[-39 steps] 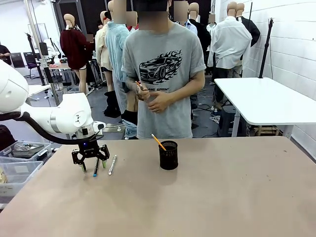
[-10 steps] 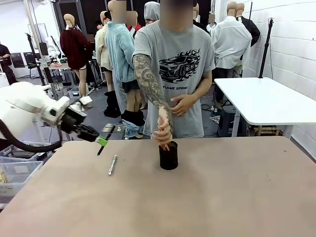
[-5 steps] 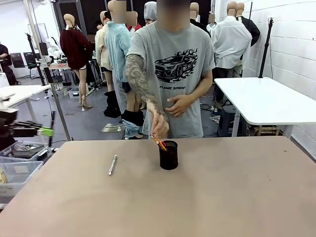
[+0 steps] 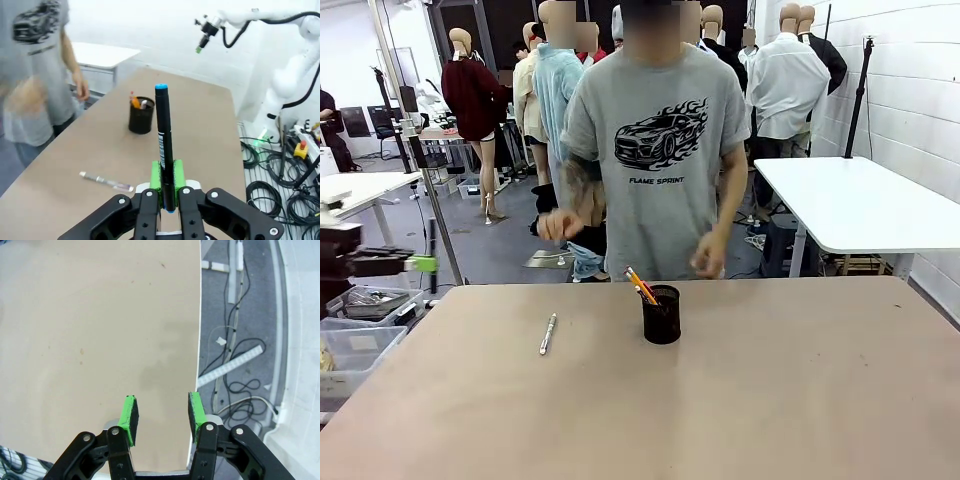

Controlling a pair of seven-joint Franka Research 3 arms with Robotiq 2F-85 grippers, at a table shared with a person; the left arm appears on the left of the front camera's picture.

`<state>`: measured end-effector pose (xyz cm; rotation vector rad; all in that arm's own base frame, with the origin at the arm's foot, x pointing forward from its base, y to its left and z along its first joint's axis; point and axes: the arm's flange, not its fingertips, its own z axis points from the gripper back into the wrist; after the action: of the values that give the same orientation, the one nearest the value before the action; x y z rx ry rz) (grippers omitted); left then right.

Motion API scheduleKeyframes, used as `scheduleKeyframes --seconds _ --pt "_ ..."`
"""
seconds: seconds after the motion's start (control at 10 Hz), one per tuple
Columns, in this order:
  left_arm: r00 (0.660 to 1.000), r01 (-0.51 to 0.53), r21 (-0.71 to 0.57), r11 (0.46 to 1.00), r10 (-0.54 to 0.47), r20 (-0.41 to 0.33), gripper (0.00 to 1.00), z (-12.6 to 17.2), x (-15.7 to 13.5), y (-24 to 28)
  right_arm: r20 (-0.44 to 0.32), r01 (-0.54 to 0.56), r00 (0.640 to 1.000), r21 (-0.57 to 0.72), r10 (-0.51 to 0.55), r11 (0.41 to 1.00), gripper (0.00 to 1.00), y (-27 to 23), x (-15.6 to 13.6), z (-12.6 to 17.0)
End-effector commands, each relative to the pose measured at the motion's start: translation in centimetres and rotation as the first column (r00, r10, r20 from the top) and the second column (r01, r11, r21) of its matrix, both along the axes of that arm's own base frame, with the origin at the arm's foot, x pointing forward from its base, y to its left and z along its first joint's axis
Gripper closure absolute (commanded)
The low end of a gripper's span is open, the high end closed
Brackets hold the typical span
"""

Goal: Place the pens into the pen holder.
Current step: Pick up a writing instrument from the table and place it into the Pen holder.

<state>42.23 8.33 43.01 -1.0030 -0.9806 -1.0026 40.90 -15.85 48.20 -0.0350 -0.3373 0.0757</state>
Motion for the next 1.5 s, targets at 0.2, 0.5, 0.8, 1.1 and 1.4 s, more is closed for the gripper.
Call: scheduleKeyframes --seconds 0.2,0.5,0.8,1.1,1.4 --pt "0.968 0.174 0.035 0.984 -0.164 -0.19 1.0 3.0 8.1 -12.4 -0.012 0.0 1.0 -0.014 -0.001 1.0 0.48 0.1 0.0 0.0" --pt "0.965 0.195 0.027 0.98 -0.187 -0.186 1.0 3.0 7.4 -15.3 -0.012 0.0 1.0 -0.014 -0.001 1.0 0.48 0.1 0.0 0.0" --pt "0.955 0.204 0.049 0.978 -0.188 -0.23 1.0 3.1 9.4 -18.4 -0.012 0.0 1.0 -0.014 -0.001 1.0 0.48 0.1 0.0 0.0" --pt "0.938 0.285 0.032 0.958 -0.271 -0.214 1.0 0.9 13.1 -23.9 -0.012 0.0 1.0 -0.014 -0.001 1.0 0.48 0.1 0.0 0.0" --pt "0.912 0.361 -0.003 0.933 -0.354 -0.207 1.0 -1.8 16.2 -30.1 -0.012 0.0 1.0 -0.014 -0.001 1.0 0.48 0.1 0.0 0.0"
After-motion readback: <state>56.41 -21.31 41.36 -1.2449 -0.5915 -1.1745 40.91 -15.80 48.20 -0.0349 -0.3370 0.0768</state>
